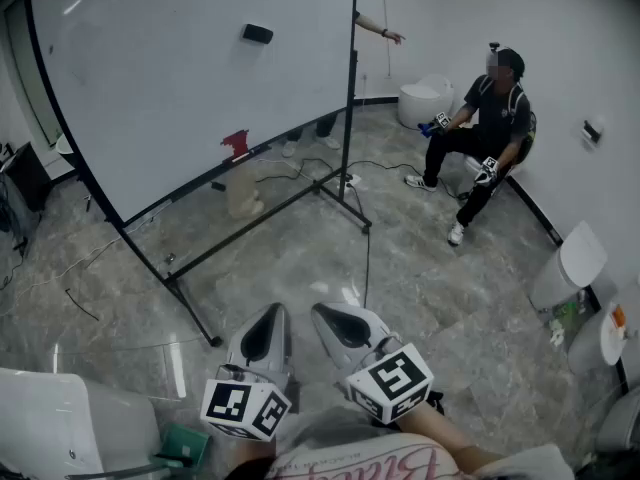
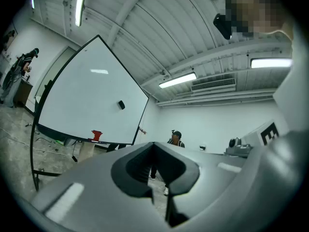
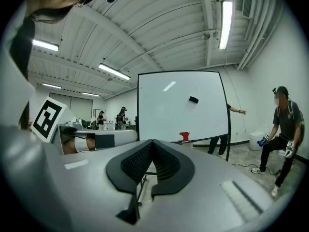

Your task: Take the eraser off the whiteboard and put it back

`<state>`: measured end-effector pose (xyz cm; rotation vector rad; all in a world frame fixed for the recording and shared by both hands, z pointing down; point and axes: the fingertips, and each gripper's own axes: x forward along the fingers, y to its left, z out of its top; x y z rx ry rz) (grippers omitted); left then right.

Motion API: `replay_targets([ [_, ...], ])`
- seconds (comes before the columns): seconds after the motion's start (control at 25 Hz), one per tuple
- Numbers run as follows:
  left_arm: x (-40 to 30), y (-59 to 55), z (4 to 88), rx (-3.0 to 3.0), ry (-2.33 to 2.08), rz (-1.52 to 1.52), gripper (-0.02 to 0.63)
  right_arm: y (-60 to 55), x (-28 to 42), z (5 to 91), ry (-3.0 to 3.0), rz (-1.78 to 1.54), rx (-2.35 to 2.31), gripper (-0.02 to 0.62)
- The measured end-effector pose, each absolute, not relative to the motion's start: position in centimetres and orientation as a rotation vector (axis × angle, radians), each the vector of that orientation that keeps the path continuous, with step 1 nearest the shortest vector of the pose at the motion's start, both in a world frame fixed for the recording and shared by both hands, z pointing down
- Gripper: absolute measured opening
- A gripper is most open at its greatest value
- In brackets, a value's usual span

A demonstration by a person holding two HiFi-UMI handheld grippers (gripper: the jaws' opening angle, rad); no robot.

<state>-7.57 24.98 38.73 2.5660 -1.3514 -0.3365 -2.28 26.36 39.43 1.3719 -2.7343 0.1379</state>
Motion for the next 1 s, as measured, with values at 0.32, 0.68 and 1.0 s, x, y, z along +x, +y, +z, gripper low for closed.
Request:
replay_targets([
  [0.32, -6.7, 23.7, 39.1, 2.578, -1.345, -0.295, 0.0, 25.2, -1.5, 39.9, -2.736, 0.159, 1.386, 0.0],
  [0.68, -4.2, 20.2, 38.8, 2.555, -1.367, -0.288, 0.0, 21.6, 0.9, 40.2, -2.752, 0.194, 1.349, 0.002],
  [1.0, -0.3, 16.0, 38.6, 2.5, -1.449, -0.31, 0.0, 17.4, 4.8, 39.9, -2.787, 0.204, 1.244, 0.002],
])
